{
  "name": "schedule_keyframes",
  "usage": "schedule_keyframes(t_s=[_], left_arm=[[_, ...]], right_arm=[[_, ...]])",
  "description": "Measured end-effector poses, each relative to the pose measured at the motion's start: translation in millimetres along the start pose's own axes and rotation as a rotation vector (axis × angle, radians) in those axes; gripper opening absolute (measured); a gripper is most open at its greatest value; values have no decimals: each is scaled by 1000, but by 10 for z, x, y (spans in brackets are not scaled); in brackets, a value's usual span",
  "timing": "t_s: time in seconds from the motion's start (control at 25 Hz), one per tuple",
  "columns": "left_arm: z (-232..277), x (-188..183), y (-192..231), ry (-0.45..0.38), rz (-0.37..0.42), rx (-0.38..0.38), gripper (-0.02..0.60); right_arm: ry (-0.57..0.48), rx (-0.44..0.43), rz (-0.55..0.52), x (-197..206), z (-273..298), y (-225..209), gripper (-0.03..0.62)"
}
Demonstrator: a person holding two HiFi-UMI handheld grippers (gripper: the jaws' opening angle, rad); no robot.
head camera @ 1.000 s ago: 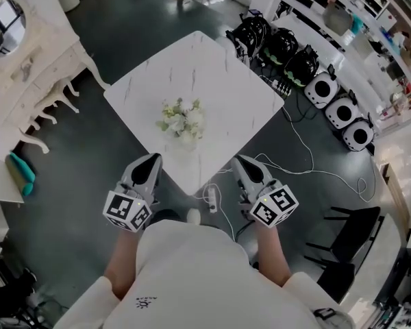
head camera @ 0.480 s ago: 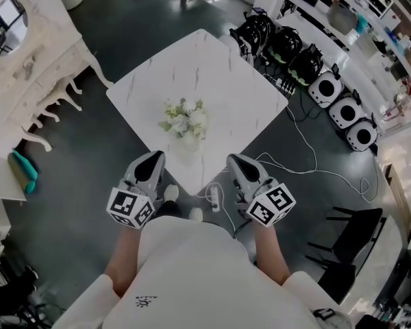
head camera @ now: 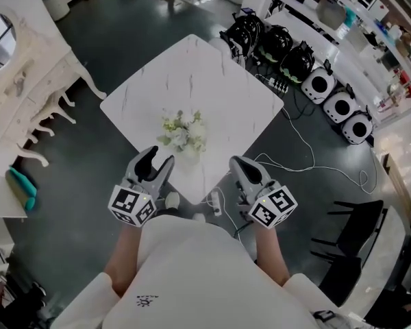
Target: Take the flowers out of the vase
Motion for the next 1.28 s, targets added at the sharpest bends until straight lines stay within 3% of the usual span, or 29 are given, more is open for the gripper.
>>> schedule_keyframes(t_s=[0.16,0.28,0.8,1.28], left_arm=[[191,-38,132,46,3,80,348],[309,-20,207,88,24,118,415],[644,-68,748,114,-65,279,422],[988,56,909,161,-109,435,422]], right_arm=[[-11,40,2,-27,78,-26,2],[-7,82,9,-33,129,-59,2],[-39,197,13,-61,305,-119,2],[-44,289,13,-65,370,-20,2]])
Point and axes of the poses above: the fingertips, and each gripper's own axes: z forward along the fingers, y to its left, x out of its underside, the point moved 10 cm from there along -z, backward along the fingers
